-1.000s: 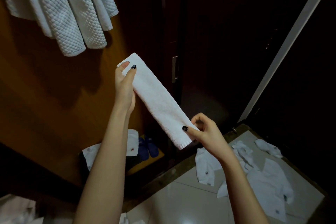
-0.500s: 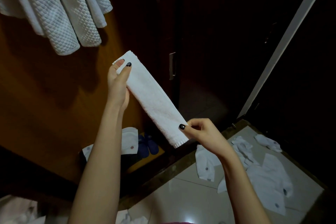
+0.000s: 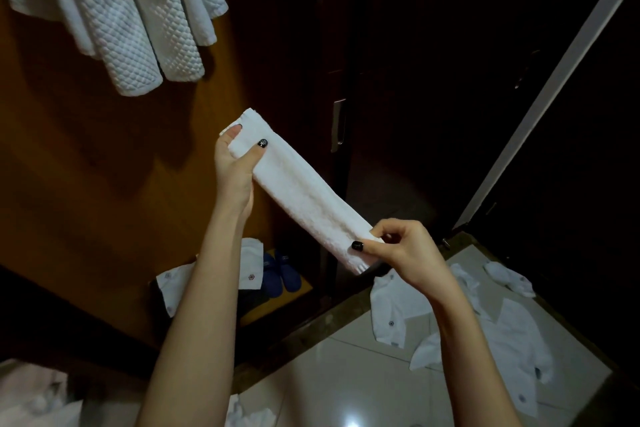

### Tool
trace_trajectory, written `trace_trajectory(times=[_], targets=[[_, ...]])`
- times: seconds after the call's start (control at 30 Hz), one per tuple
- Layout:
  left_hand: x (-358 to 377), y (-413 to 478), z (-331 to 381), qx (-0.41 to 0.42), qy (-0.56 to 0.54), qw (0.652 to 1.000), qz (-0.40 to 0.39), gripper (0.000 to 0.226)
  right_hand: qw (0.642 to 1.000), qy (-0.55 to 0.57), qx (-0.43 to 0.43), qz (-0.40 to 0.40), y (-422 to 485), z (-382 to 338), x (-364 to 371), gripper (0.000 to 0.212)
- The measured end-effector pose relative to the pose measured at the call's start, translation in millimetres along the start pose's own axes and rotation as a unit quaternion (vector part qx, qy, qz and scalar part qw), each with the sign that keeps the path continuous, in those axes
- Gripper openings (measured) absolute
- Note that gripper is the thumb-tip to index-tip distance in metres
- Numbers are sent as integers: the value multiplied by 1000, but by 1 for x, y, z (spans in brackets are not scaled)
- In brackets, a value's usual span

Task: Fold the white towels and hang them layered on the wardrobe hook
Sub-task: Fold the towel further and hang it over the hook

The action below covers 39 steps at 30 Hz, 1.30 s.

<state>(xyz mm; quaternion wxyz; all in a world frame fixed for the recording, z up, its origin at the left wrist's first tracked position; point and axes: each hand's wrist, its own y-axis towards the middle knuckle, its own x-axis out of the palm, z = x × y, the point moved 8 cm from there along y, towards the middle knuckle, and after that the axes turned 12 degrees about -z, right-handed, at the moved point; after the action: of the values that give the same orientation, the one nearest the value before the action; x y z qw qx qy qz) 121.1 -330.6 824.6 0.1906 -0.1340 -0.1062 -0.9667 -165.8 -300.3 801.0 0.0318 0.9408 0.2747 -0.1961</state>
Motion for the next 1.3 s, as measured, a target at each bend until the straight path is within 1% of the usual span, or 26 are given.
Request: trace_trajectory(times=[0.07, 0.1, 0.17, 0.23, 0.27, 0.3, 0.33, 0.37, 0.47, 0.57, 0.6, 0.67, 0.7, 0.8, 0.87, 0.97, 1.0, 1.07, 1.13, 1.17, 1.23, 1.3], targets=[[-2, 2, 0, 0, -8, 1000, 0, 52, 1000, -7, -9, -5, 2, -2, 2, 22], [-3, 2, 1, 2, -14, 1000, 0, 51, 1000, 3, -11, -5, 3, -4, 1, 19], [-5, 3, 4, 10, -27, 1000, 4, 47, 1000, 27, -13, 1, 8, -6, -1, 5], [-9, 5, 11, 28, -29, 999, 10, 47, 1000, 10, -6, 1, 17, -6, -5, 21], [-13, 6, 17, 39, -21, 999, 11, 47, 1000, -14, 2, -3, 23, -5, -7, 17], [-16, 9, 23, 50, -8, 999, 8, 48, 999, -31, 11, -7, 27, -8, -10, 6], [-19, 12, 30, 60, 7, 998, -1, 48, 999, -48, 4, -6, 32, -11, -13, 7], [-22, 15, 37, 70, 19, 997, -12, 48, 998, -58, -3, 4, 38, -16, -19, 12], [-32, 22, 63, 97, 32, 994, -35, 48, 997, -36, -59, 42, 54, -41, -34, 15], [-50, 30, 92, 116, 17, 992, -45, 42, 988, 45, -117, 87, 75, -75, -46, 13], [-57, 33, 103, 117, 16, 992, -48, 40, 983, 67, -148, 89, 81, -91, -47, 11], [-69, 39, 126, 111, 32, 992, -47, 35, 971, 78, -210, 78, 92, -125, -49, 13], [-75, 41, 140, 112, 43, 992, -48, 32, 968, 72, -232, 62, 97, -142, -48, 19], [-83, 47, 180, 113, 76, 989, -59, 27, 964, 45, -260, 19, 113, -187, -48, 40], [-86, 50, 208, 114, 100, 985, -77, 27, 966, 47, -256, 5, 129, -212, -54, 44], [-92, 53, 252, 125, 157, 975, -98, 32, 966, 49, -250, -36, 152, -249, -61, 43], [-94, 55, 266, 130, 174, 971, -102, 33, 964, 40, -256, -54, 158, -263, -61, 39], [-98, 60, 293, 142, 204, 962, -109, 33, 956, 33, -278, -92, 170, -293, -61, 23], [-101, 66, 318, 158, 243, 951, -109, 33, 944, 35, -310, -104, 182, -325, -63, 14], [-102, 70, 330, 168, 261, 945, -107, 34, 938, 33, -330, -97, 188, -341, -66, 15], [-106, 80, 352, 183, 283, 936, -101, 32, 926, 41, -364, -85, 204, -372, -71, 22], [-111, 91, 374, 194, 291, 932, -90, 32, 920, 59, -379, -84, 224, -398, -73, 29]])
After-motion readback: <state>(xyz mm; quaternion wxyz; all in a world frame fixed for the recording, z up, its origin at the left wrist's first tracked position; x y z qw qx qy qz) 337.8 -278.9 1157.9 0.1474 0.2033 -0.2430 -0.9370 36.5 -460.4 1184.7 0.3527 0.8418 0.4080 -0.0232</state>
